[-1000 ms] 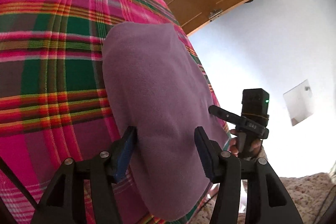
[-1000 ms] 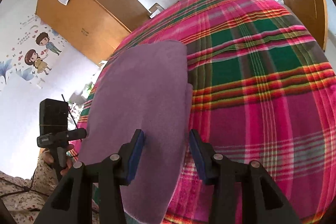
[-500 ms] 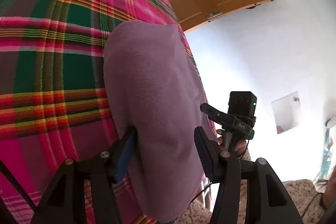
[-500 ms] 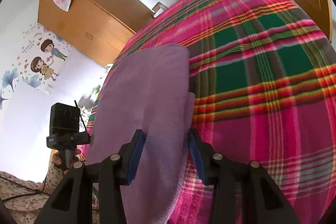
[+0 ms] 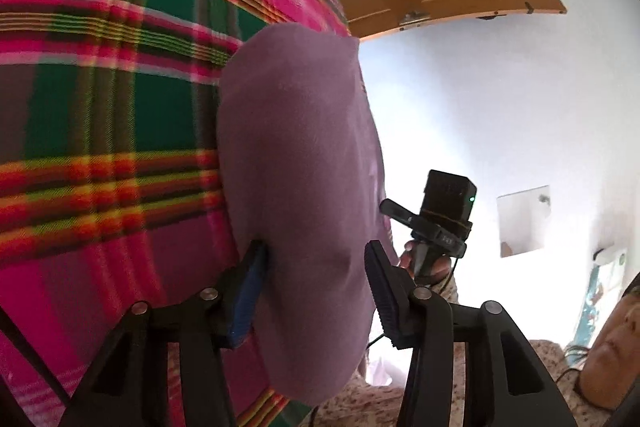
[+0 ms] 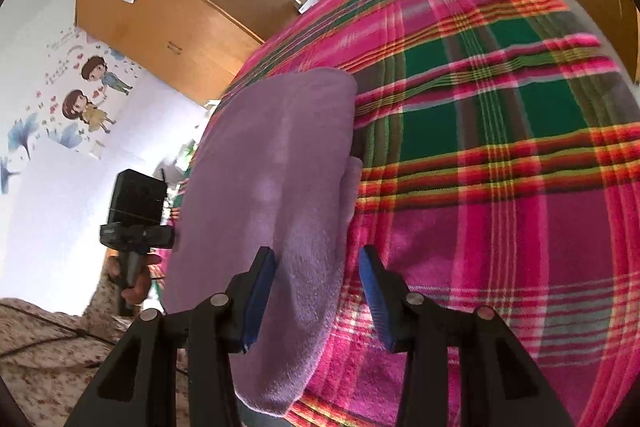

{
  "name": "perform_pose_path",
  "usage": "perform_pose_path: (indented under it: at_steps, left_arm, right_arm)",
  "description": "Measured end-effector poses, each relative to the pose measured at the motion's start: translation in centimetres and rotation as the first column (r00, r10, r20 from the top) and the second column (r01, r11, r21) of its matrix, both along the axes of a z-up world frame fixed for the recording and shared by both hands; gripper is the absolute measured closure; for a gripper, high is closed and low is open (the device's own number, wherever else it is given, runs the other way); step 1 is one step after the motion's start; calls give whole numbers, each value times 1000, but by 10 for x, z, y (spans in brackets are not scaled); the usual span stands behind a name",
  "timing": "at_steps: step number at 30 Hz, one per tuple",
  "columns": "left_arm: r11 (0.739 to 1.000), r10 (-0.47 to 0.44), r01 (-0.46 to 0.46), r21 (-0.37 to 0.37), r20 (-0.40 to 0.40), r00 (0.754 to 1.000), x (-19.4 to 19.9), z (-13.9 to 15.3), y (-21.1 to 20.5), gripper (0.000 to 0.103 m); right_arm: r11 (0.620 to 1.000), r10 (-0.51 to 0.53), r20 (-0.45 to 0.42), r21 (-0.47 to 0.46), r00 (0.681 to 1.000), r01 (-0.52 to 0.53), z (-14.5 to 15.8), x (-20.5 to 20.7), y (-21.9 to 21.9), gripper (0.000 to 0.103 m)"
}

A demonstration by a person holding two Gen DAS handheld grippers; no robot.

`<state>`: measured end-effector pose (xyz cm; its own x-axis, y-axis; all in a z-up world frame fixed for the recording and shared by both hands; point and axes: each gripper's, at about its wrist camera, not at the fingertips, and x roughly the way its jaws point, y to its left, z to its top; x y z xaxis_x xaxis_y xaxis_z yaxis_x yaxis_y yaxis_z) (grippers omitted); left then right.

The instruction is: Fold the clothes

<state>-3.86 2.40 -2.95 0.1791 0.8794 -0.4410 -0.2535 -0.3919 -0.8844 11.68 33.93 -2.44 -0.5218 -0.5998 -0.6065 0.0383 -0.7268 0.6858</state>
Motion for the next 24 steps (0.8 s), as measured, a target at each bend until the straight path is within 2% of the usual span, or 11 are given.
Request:
perform_pose_path:
  at_steps: [2,5,13,17,24]
  left_arm:
    - [1000,-7,7,-7,8,1000,-2,0,4,51]
    - [1000,-8,8,-9,26,1000,-4,-1,6,51]
    - [1000,7,-4,-22,136,991,-14,-9,3,51]
    - [999,21,-17,-30,143,989,-12,-10,3,51]
    - [998,51,-43,-53,161,986,-17,-5,-7,62]
  right_arm:
    - [999,10,3,-35,1000,-10,-3,-4,1,59]
    - [998,46,8,-37,999,-45,-3,-13,-4,58]
    - [993,96,39,-72,995,-93,-3,-28,-8,56]
    - [995,78,41,-72,996,-75,-5,-26,-5,64]
    - [998,65,26,-5,998,-65,-3,-23,-13,72]
